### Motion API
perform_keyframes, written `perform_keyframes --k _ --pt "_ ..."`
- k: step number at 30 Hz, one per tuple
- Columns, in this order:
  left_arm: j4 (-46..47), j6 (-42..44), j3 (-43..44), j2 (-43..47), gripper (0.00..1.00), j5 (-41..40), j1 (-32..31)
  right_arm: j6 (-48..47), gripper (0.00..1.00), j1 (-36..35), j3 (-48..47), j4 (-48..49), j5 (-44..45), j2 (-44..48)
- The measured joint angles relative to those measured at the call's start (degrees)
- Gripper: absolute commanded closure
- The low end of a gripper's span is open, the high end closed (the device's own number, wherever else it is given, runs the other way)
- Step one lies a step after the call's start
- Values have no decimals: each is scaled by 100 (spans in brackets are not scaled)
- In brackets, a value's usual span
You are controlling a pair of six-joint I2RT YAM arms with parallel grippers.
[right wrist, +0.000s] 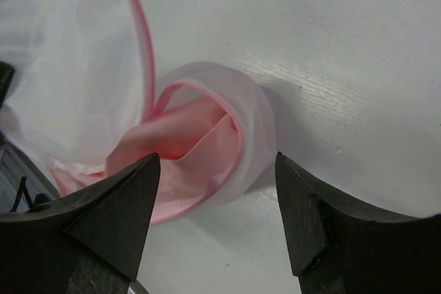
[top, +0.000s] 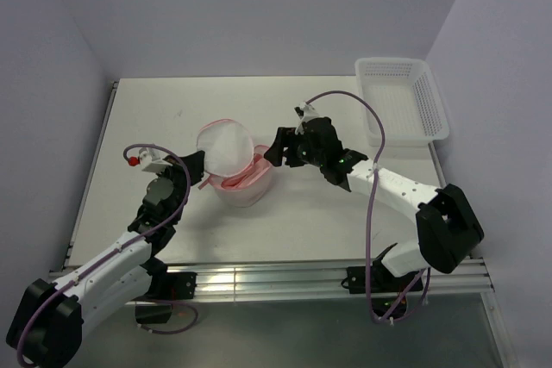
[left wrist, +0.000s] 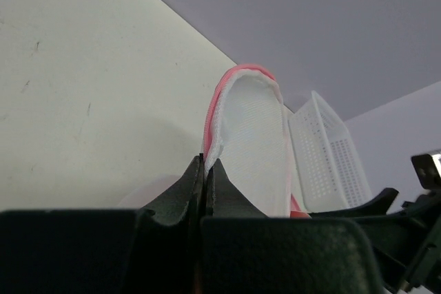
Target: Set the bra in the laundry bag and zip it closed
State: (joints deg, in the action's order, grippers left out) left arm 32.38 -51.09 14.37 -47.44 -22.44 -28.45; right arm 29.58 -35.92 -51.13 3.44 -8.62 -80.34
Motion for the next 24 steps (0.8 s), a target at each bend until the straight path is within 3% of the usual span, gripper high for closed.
perform_keyframes --k 2,4,9,16,24 --pt "-70 90 0 81 100 -122 -111 46 48 -13 -87 20 0 -247" --pt "-107 153 0 146 100 -256 -188 144 63 -22 -160 63 0 -483" --pt "-190 269 2 310 100 -619 -332 365 87 -83 -168 122 44 -706" --pt "-273 682 328 293 100 -1530 -601 323 99 -240 -195 81 350 -636" --pt "693 2461 579 -92 100 -3056 -1567 -66 100 -570 -903 -614 973 -651"
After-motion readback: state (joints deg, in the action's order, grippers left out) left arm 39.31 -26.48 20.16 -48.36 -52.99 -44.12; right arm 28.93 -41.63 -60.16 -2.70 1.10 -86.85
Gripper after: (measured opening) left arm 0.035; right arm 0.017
